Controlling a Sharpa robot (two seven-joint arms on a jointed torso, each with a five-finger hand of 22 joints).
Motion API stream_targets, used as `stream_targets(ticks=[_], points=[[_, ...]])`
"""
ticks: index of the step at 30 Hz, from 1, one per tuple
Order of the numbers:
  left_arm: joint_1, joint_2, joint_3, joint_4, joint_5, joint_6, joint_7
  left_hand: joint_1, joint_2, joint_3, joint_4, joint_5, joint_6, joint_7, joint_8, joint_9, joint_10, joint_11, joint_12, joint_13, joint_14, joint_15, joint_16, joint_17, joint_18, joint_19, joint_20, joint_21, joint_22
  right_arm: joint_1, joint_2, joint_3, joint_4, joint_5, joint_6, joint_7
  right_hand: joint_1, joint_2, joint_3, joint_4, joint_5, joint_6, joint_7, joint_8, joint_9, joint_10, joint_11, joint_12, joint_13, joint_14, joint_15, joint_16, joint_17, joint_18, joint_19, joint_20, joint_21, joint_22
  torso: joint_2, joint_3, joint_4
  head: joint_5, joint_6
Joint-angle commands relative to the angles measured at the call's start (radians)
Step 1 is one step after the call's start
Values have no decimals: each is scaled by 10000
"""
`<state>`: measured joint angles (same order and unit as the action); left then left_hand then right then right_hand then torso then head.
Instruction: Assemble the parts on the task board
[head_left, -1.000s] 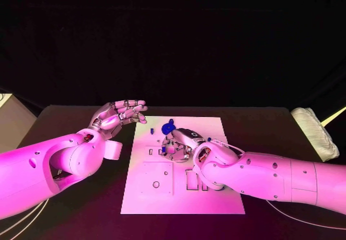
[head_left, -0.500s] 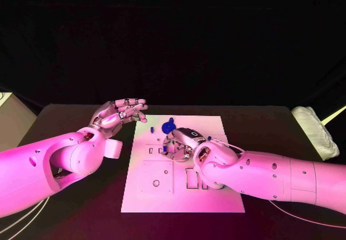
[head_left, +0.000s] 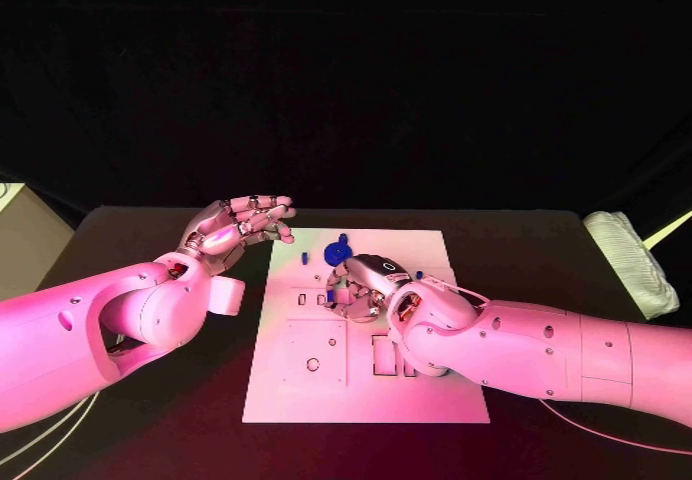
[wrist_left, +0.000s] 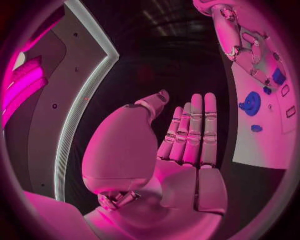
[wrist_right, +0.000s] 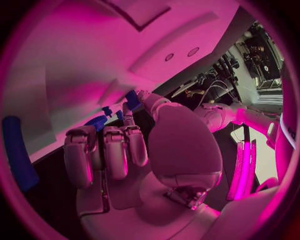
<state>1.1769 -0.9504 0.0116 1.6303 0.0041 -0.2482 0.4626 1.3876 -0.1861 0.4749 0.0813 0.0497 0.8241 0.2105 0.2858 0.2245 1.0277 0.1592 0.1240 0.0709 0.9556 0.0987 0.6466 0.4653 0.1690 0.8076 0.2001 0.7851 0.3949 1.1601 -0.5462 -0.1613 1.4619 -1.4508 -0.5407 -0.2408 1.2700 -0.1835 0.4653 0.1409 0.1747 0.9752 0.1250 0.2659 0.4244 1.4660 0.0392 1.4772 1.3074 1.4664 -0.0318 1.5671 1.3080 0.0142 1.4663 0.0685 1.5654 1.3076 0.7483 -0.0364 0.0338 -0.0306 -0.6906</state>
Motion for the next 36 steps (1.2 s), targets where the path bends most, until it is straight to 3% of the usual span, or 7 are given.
stream_targets(ticks=[1, 11, 27, 36], points=[[6, 4, 5, 22, -33, 189, 41, -92, -23, 33, 3, -4, 64, 112, -69, -11, 68, 34, -25, 10, -66, 25, 30, 6, 99, -51, -9, 12, 9, -19, 17, -11, -21, -123, 106, 14, -35, -137, -28, -34, 7, -142, 46, -115, -59, 213, 84, -75, 1704, 1044, 86, 37, 2628, -108, 975, 108, -66, 2537, 4, -1, 3, 9, -2], [6, 11, 5, 25, -33, 225, 25, -104, -27, 47, -10, -4, 61, 112, -72, -12, 65, 36, -28, 10, -74, 26, 39, 4, 100, -70, -6, 35, 23, -33, 49, -21, -67, -28, 97, 101, -89, -242, -49, -30, -4, -419, 176, -291, -159, 28, 201, -287, 1524, 1044, 188, 37, 2628, -88, 935, 202, -137, 2484, -1, -8, 5, -7, -9], [6, 2, 5, 20, -33, 218, 22, -102, -25, 50, -11, -4, 61, 112, -72, -12, 64, 36, -28, 9, -74, 26, 39, 3, 100, -71, -6, 36, 24, -45, 44, -33, -62, -4, 63, 106, -146, -319, -99, -7, -55, -577, 244, -399, -220, -66, 265, -393, 1434, 1043, 246, 36, 2626, -75, 908, 260, -184, 2448, 3, 1, 2, 4, -5], [6, 1, 5, 10, -33, 217, 22, -102, -25, 50, -11, -4, 61, 112, -72, -12, 64, 36, -28, 9, -74, 26, 39, 3, 100, -71, -6, 36, 24, -45, 13, -35, -12, 15, -258, 190, -230, -439, -247, 38, -279, -763, 302, -526, -287, -127, 324, -456, 1383, 1039, 300, 30, 2607, -66, 891, 319, -217, 2425, -1, 2, 4, 2, 0]])
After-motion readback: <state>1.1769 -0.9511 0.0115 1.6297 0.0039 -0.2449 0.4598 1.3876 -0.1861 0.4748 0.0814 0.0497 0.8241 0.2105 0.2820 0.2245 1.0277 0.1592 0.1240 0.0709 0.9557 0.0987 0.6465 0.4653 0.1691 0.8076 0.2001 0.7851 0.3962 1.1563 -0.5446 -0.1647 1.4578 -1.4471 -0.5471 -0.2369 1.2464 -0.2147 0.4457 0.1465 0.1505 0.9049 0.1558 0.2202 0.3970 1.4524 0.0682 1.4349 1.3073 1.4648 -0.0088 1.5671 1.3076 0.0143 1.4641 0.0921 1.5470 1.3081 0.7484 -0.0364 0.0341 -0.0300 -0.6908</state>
